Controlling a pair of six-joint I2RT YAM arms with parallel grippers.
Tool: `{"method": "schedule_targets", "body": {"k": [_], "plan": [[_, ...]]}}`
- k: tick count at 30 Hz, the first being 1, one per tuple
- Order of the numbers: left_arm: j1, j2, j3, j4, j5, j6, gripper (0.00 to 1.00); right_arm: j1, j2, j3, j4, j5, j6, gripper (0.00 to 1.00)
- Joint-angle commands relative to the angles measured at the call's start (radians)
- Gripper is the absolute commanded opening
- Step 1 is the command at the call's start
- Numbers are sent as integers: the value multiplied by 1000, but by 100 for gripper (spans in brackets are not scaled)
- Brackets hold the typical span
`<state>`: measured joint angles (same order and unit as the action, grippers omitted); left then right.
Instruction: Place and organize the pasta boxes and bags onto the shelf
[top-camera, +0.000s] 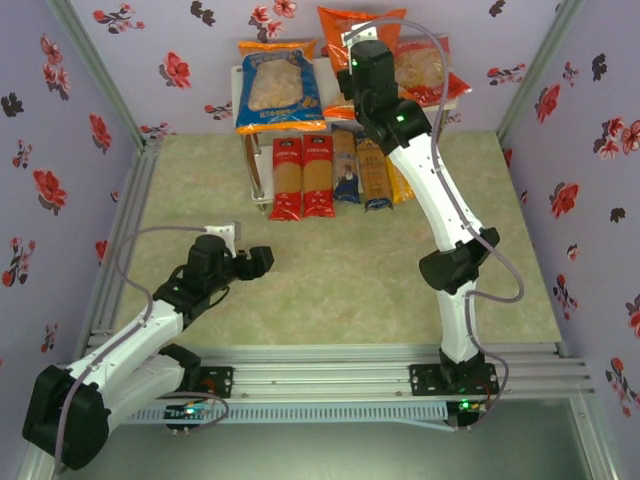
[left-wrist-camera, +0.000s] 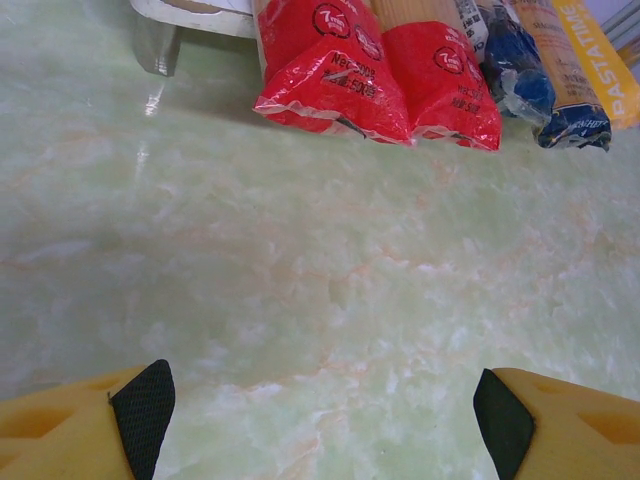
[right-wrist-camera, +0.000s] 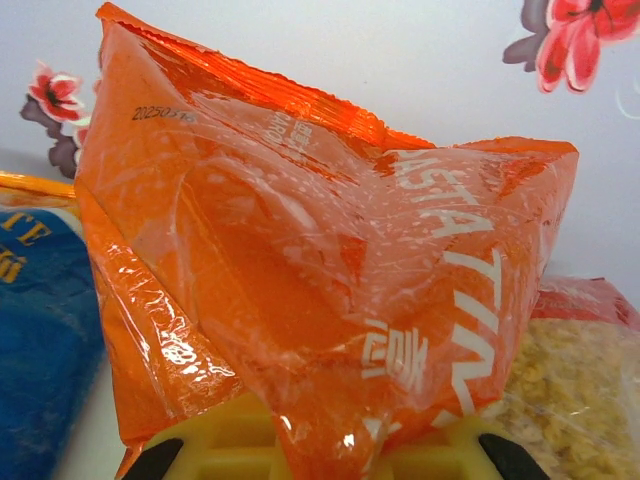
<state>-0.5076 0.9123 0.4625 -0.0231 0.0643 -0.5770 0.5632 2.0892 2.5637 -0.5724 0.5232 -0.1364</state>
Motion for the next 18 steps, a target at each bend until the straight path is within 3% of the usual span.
{"method": "schedule_targets", "body": {"k": [1, 18], "plan": [[11, -16, -7, -1, 12, 3, 83, -17, -16, 16, 166, 40, 55, 0], [24, -40, -13, -23, 17, 3, 83, -22, 35, -9, 124, 18, 174, 0]]}}
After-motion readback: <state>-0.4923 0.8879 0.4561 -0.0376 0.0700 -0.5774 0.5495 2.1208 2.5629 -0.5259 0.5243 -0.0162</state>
